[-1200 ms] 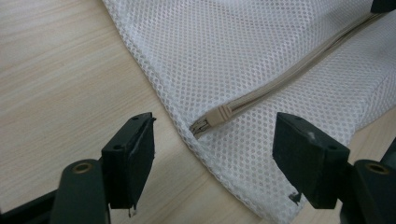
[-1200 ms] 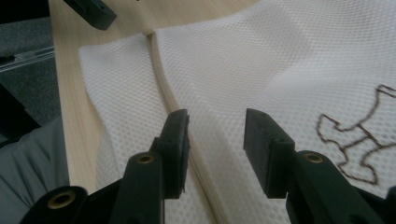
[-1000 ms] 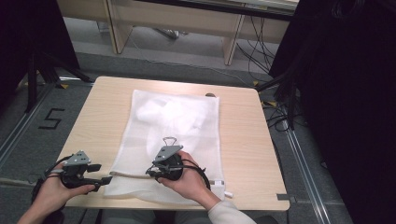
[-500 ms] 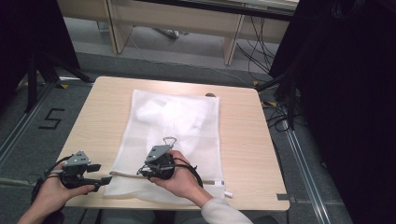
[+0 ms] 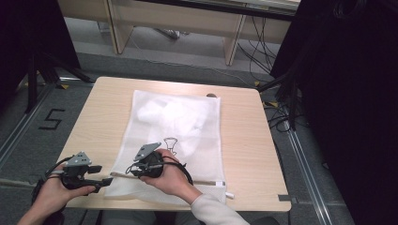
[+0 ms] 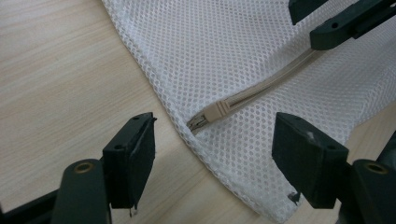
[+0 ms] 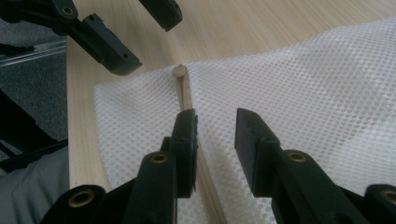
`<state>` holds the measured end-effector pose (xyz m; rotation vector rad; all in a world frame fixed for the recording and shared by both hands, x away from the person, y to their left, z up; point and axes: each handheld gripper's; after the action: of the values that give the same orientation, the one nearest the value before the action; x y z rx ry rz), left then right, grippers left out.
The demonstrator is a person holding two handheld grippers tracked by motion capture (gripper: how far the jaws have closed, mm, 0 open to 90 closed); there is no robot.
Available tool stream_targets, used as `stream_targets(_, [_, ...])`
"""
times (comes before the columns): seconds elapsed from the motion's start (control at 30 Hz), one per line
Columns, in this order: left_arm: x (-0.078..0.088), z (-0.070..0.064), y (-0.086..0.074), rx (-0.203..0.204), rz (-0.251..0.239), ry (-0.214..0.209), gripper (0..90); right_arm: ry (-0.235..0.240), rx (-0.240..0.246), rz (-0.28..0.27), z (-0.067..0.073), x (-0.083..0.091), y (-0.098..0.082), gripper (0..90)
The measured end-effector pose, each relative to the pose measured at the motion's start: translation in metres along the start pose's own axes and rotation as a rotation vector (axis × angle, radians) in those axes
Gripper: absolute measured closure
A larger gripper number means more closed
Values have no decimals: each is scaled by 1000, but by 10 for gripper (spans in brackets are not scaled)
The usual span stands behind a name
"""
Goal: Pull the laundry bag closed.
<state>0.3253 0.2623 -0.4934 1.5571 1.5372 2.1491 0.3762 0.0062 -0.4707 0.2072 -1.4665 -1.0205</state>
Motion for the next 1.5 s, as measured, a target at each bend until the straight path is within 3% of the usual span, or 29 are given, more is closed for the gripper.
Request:
stream_targets(0.17, [0,0,0,-2,7,-3,300,-10,13,25,4,-9,4,700])
stream_targets(0.47, [-1,-1,-1,8,-9,-1,296,17,27,49,12,-24,16,716])
stream_targets(0.77, [-1,-1,-1,5,24,-24,289,25,65,86,22,-43,33,725])
stream_targets(0.9, [-1,-1,-1,-15,33,-26,288,28,58,94,22,-50,37,738])
stream_targets(1.03, [-3,-2,-1,-11,19,-19,286,34,64,113,22,-56,37,742])
stream_targets(1.07, [-2,-1,-1,-17,41,-32,286,34,68,116,21,-57,37,742])
stream_targets(1.3, [-4,-2,-2,-11,32,-26,282,31,52,141,22,-62,38,742])
stream_targets(1.5, [-4,0,-2,-5,55,-33,281,41,42,163,22,-71,40,755])
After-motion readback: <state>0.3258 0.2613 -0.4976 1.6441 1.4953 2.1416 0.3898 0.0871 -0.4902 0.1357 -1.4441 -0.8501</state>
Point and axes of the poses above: each handheld gripper's, and its own axes: x roughly backward along the jaws, y roughly out of its top, z roughly to its left, and after that the axes turned 12 degrees about -x, right-handed
